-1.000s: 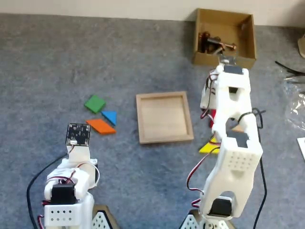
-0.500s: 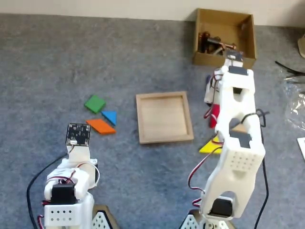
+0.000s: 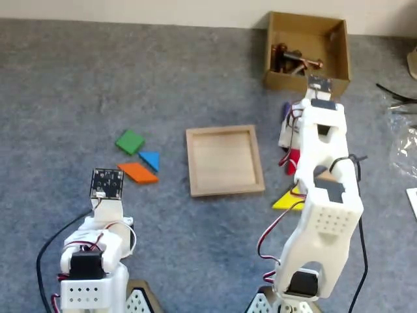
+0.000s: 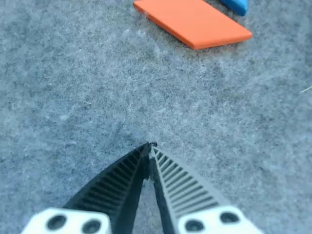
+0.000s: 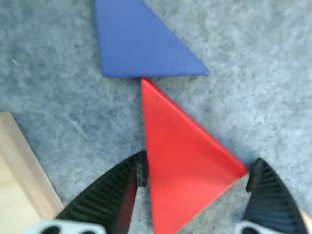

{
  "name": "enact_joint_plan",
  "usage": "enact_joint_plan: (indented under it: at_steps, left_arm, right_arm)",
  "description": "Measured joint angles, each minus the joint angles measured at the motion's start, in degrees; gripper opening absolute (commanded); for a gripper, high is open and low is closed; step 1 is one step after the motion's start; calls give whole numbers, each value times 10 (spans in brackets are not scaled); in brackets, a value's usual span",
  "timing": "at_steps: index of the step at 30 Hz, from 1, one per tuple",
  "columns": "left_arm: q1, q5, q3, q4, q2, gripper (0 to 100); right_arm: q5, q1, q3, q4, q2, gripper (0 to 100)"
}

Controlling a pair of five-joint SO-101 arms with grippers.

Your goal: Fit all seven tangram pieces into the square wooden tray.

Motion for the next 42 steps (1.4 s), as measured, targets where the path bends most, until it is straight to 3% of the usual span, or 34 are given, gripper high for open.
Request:
enact_joint_plan:
  at_steps: [15,20,39,42]
  left_arm:
    - [0,0,0,0,0,7]
    - [0,0,0,0,0,7]
    - [0,0,0,0,0,7]
    - [0,0,0,0,0,7]
  right_arm:
    - [28,1,-9,0,48,309]
    - [32,1,-10,0,48,245]
    - [34,4,-31,58,57,238]
    - [34,3,-32,60,58,193]
